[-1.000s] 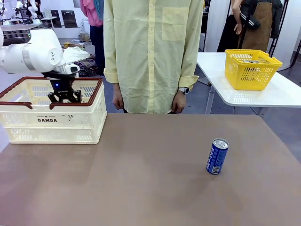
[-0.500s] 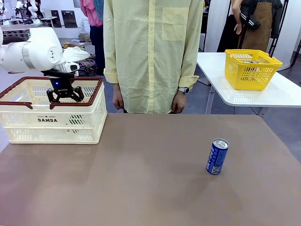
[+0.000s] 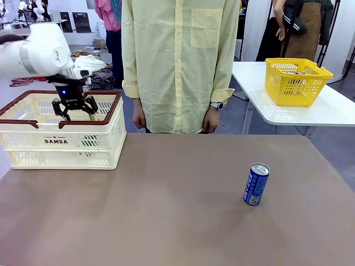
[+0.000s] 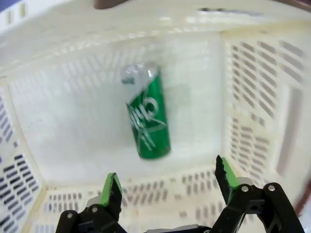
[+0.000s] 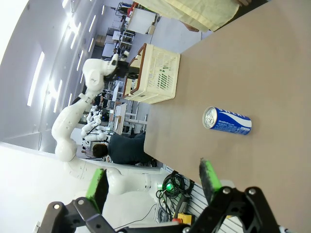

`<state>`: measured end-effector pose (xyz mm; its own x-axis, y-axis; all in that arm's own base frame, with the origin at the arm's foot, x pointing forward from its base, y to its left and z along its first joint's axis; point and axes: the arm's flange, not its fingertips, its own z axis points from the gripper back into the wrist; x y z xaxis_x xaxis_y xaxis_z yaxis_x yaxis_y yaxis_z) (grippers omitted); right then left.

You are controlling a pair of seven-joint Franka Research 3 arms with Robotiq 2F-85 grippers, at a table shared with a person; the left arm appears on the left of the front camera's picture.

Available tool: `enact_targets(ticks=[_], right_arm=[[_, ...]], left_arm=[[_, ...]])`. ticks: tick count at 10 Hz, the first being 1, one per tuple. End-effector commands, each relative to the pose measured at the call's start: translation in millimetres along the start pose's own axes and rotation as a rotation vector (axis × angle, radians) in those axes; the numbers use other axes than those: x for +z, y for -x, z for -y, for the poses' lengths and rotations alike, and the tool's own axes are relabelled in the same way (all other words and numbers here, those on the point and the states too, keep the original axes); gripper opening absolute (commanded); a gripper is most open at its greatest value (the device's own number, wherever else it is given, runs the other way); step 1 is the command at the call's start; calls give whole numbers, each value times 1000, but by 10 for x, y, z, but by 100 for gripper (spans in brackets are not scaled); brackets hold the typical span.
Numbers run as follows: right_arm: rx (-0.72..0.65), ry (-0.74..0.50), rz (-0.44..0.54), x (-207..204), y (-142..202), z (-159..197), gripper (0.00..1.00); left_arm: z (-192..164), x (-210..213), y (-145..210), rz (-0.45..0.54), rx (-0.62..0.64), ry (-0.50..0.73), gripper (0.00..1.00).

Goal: Place the drinks into the Shopping basket.
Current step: Pick up one drink and place it into the Shopping basket.

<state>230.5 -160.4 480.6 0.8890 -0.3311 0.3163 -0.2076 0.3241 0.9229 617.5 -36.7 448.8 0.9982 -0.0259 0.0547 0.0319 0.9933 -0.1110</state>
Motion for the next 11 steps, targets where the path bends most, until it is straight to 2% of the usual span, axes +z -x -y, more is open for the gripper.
enact_targets(ticks=[1,2,3,4,5,6,7,8,10,11], right_arm=[[7,-15,13,-3,-36,-44,100],[7,-15,13,-3,-36,-44,100],[7,-15,13,-3,-36,-44,100],[7,-15,13,-3,-36,-44,100],[7,-15,13,-3,-36,-44,100],[7,-15,13,-3,-36,-44,100],[7,-15,13,-3,-36,-44,100],[7,-15,13,-3,-36,-44,100],[7,-15,13,-3,-36,-44,100],[7,-15,13,-3,-36,-44,100]], left_arm=[[-45,727,444,-11,-92,205,100],[-120,1179,637,-35,-44,398,100],[-240,1481,834,-99,66,605,100],[-434,1668,1044,-252,64,741,100],[-788,1815,1298,-324,29,910,100],[-1210,1850,1559,-252,65,1064,100],[-1694,1726,1824,-192,27,1201,100],[-2153,1403,2100,-119,67,1294,100],[-2472,724,2358,-68,52,1352,100],[-2549,466,2359,-75,49,1352,100]])
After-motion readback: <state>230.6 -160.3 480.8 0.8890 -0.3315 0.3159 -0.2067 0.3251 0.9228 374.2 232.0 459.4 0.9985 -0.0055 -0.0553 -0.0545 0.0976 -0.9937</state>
